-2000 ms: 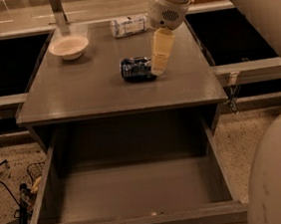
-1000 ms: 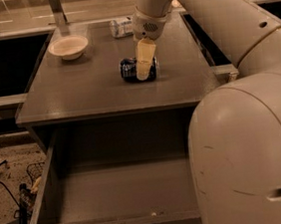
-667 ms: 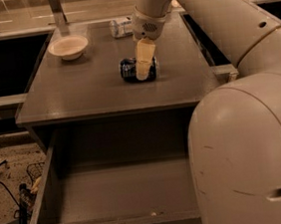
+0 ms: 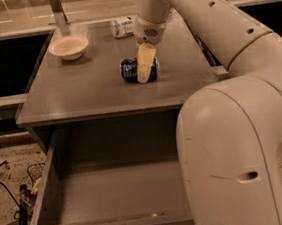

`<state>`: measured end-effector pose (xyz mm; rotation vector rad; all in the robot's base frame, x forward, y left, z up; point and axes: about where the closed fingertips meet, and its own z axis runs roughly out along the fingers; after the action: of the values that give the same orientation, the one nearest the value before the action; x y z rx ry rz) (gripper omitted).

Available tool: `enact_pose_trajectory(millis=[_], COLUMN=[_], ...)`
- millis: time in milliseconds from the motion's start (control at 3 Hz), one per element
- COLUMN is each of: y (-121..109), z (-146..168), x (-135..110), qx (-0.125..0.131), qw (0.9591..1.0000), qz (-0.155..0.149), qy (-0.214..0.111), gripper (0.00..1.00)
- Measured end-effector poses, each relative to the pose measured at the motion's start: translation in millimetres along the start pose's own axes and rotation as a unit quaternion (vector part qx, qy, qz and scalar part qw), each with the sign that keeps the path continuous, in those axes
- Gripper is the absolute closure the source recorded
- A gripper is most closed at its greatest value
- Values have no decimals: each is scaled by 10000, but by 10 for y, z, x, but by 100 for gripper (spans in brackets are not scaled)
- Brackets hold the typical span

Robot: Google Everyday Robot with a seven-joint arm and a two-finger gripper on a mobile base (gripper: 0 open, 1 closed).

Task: Place pepsi can into top drawer

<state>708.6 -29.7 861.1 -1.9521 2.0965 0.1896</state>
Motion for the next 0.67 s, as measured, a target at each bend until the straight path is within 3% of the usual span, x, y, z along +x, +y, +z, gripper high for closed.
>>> enact_pose_trajectory(millis=[667], y=[-94], z=[186], x=[101], qx=[-116], qw=[9999], qz=[125], qy=[-6], gripper=[0])
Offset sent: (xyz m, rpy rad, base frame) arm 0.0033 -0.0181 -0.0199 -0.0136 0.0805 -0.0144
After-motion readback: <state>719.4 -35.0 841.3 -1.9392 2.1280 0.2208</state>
